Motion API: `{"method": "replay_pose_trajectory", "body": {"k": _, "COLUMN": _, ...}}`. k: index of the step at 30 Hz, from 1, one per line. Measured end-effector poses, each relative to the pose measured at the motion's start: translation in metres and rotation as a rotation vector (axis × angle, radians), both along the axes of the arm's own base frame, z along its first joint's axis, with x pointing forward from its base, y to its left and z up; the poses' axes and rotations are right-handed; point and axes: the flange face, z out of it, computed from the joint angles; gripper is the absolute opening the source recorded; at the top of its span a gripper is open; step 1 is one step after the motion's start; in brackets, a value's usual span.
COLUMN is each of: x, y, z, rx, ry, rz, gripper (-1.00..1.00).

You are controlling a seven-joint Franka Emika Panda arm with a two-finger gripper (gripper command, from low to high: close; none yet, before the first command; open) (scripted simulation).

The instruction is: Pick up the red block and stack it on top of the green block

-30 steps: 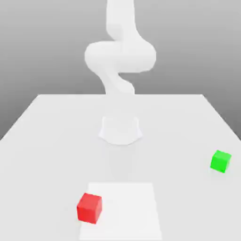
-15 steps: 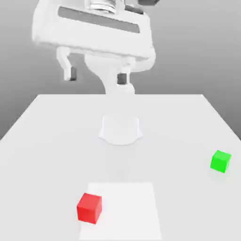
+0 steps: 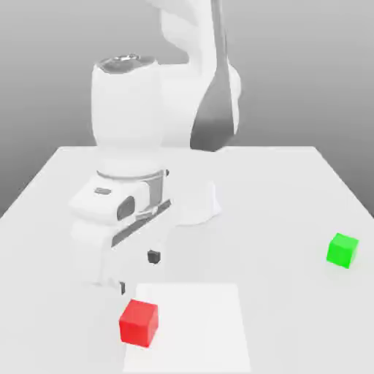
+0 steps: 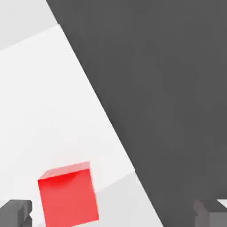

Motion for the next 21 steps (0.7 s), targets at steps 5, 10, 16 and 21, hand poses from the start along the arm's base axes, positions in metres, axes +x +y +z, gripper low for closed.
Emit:
{"method": "replay_pose_trajectory", "body": {"k": 5, "x": -0.01, "y": -0.004, "z": -0.061, "rx": -0.003, "ry": 0.05, "rz": 0.084, "gripper": 0.0}}
{"method": "replay_pose_trajectory", "body": {"k": 10, "x": -0.012, "y": -0.004, "z": -0.092, "rx": -0.003, "ry": 0.052, "rz": 0.086, "gripper": -1.0}}
{"method": "replay_pose_trajectory", "body": {"k": 16, "x": -0.012, "y": -0.004, "z": -0.085, "rx": -0.002, "ry": 0.053, "rz": 0.086, "gripper": -1.0}}
{"method": "replay_pose_trajectory", "body": {"k": 21, "x": -0.012, "y": 0.003, "z": -0.034, "rx": 0.0, "ry": 0.053, "rz": 0.086, "gripper": -1.0}}
